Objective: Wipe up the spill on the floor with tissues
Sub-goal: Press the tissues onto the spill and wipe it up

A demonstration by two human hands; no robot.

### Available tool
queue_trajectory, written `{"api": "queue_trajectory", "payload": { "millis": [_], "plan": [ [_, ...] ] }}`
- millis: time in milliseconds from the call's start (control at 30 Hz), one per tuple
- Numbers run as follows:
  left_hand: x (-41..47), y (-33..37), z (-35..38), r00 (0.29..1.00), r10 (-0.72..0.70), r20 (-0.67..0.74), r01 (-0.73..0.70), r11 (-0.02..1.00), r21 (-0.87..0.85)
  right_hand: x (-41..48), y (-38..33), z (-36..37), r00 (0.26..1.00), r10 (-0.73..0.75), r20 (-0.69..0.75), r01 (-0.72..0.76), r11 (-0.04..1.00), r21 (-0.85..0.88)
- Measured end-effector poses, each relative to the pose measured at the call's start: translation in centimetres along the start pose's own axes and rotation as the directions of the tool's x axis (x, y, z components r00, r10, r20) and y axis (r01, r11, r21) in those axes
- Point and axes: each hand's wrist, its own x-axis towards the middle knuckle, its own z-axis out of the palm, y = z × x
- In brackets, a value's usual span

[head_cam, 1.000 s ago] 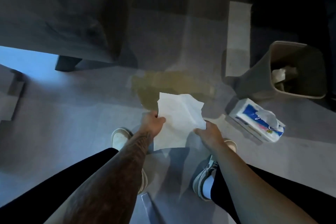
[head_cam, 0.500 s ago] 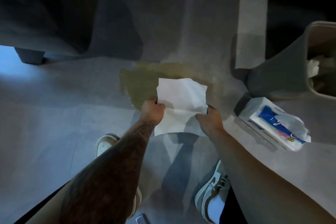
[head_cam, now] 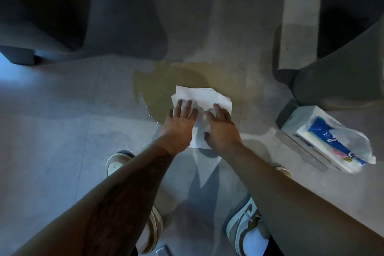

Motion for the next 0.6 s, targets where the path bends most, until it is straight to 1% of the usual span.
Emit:
{"api": "queue_trajectory", "payload": {
  "millis": [100, 233, 467, 533, 600],
  "plan": [
    [0.6, 0.0, 1.0, 0.998, 0.053, 0.017, -0.053, 0.998, 0.037, 0.8, 0.4, 0.5, 0.999, -0.035, 0.028, 0.036, 0.999, -0.036],
    [0.8, 0.0, 2.0, 0.998, 0.043, 0.035, -0.043, 0.999, 0.012, 1.2, 1.4, 1.5, 0.996, -0.066, 0.067, 0.073, 0.992, -0.102],
    [0.2, 0.5, 2.5, 0.999, 0.033, 0.031, -0.035, 0.998, 0.057, 1.3, 2.4, 2.6, 0.992, -0.082, 0.093, 0.094, 0.986, -0.137],
    [0.6, 0.5, 1.9, 0.999, 0.032, 0.024, -0.033, 0.999, 0.034, 1.3, 2.3, 2.3, 0.992, -0.092, 0.086, 0.104, 0.983, -0.149],
    [1.1, 0.3, 1.6, 1.000, 0.025, -0.013, -0.025, 1.000, 0.009, 1.3, 2.3, 1.9, 0.993, -0.103, 0.053, 0.110, 0.980, -0.163]
  ]
}}
